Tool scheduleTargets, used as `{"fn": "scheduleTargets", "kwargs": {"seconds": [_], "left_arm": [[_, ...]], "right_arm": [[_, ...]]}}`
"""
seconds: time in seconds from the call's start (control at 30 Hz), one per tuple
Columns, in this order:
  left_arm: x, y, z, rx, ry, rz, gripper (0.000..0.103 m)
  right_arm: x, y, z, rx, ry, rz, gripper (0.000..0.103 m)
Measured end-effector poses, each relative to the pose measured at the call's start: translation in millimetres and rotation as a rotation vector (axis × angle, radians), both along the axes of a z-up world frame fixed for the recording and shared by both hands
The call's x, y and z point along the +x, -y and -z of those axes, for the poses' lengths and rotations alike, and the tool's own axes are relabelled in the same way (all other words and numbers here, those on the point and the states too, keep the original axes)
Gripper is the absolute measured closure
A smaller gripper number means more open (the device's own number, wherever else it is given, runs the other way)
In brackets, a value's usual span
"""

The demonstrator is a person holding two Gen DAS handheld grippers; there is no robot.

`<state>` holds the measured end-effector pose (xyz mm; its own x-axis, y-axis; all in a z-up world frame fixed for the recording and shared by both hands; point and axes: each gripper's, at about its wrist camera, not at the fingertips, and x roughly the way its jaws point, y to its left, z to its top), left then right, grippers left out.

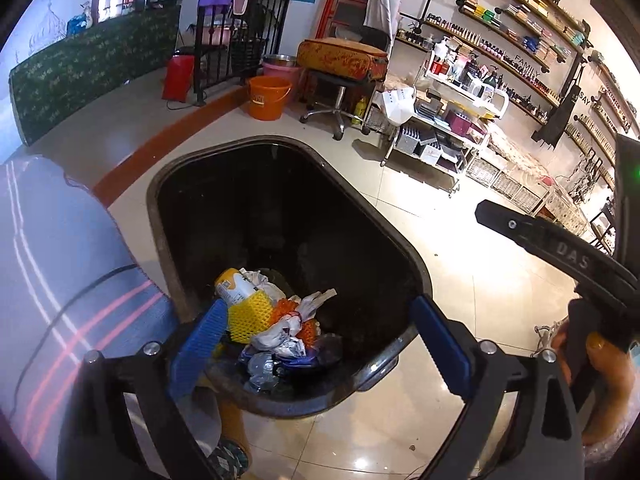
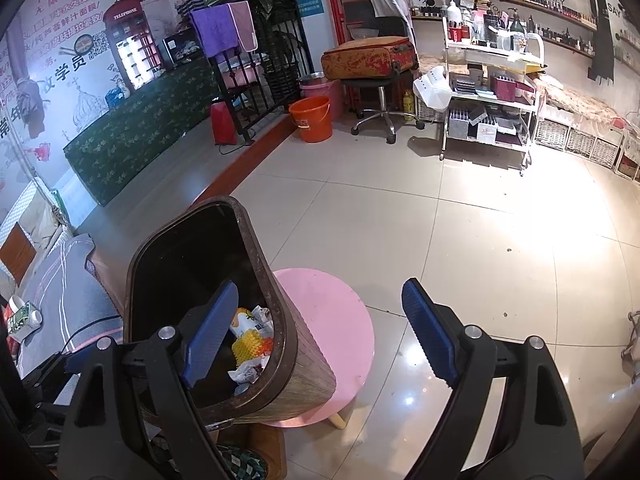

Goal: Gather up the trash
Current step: 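Lower the white plastic bag into the black bin and open the left tool, then move the right tool to the table and grasp the green carton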

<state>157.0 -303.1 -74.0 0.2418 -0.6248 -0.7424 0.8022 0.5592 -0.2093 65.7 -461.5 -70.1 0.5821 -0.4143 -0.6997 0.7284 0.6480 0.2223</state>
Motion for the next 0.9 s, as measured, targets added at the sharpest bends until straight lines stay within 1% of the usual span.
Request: {"fn": "scheduleTargets", "kwargs": {"seconds": [0.17, 0.27, 0.4, 0.5, 0.57, 0.67, 0.83, 0.9], "left_arm": [[1.3, -19.4, -8.3, -0.011, 0.014, -0.035, 0.010], [4.4, -37.3, -16.2, -0.031, 0.019, -0.068, 0.009], [4.0, -57.9, -23.1, -0.015, 0.075, -0.115, 0.007], [4.2, -76.0, -26.1, -0.004, 0.097, -0.134, 0.006], [5.8, -90.5, -28.0, -0.001, 0.103, -0.149, 0.006], [12.8, -113.3, -30.5, -0.005, 0.089, -0.182, 0.006], [25.4, -156.8, -35.6, -0.016, 0.082, -0.253, 0.005], [29.4, -171.7, -37.4, -0.005, 0.099, -0.282, 0.005]], "right_arm": [[3.6, -2.7, -0.7, 0.003, -0.002, -0.017, 0.019], [11.0, -9.0, -1.6, 0.009, 0.000, -0.047, 0.018], [27.1, -22.4, -2.4, 0.010, -0.004, -0.105, 0.018], [36.3, -31.2, -3.0, 0.022, 0.002, -0.143, 0.018], [46.0, -41.0, -2.9, 0.031, 0.001, -0.185, 0.018], [61.6, -58.3, -2.1, 0.044, -0.003, -0.258, 0.018], [92.3, -96.8, -2.3, 0.061, -0.021, -0.421, 0.018], [105.4, -111.0, -4.2, 0.067, -0.027, -0.480, 0.018]]}}
